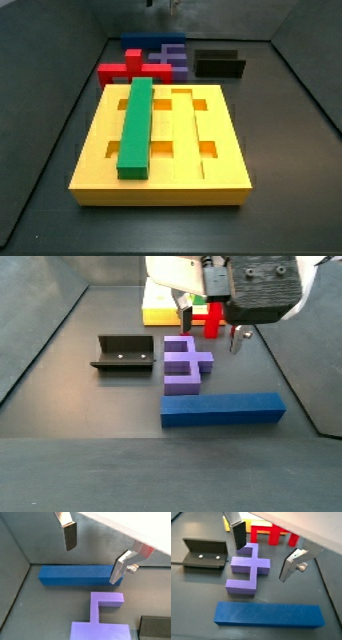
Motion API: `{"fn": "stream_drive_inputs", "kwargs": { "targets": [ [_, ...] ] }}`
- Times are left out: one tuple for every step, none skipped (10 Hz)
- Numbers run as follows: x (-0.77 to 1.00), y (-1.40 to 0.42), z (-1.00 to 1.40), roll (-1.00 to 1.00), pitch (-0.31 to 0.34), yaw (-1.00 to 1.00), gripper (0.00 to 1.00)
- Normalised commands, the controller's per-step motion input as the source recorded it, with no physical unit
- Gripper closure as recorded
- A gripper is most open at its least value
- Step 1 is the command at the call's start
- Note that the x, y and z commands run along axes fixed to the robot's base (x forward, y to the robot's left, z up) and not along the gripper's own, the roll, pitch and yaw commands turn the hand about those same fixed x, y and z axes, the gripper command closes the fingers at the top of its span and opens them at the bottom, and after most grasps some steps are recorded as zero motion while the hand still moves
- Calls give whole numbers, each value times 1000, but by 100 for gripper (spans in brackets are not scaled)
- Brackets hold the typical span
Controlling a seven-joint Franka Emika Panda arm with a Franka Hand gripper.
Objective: Pick up the blue object. Move up. Move to above the board. Insert the blue object.
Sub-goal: Pick up the blue object.
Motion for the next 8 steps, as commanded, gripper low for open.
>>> {"fn": "stream_drive_inputs", "kwargs": {
  "targets": [
    [71,149,0,-134,-87,-757,0],
    [97,117,0,-114,-76,-814,0],
    [131,86,-20,-119,-67,-851,0],
    [114,89,-60,-191,-77,-774,0],
    [126,71,-86,-177,-69,-803,0],
    [143,66,-111,-156,-57,-829,0],
    [154,40,-126,-151,-50,-863,0],
    [169,0,-134,-167,-54,-891,0]
  ]
}}
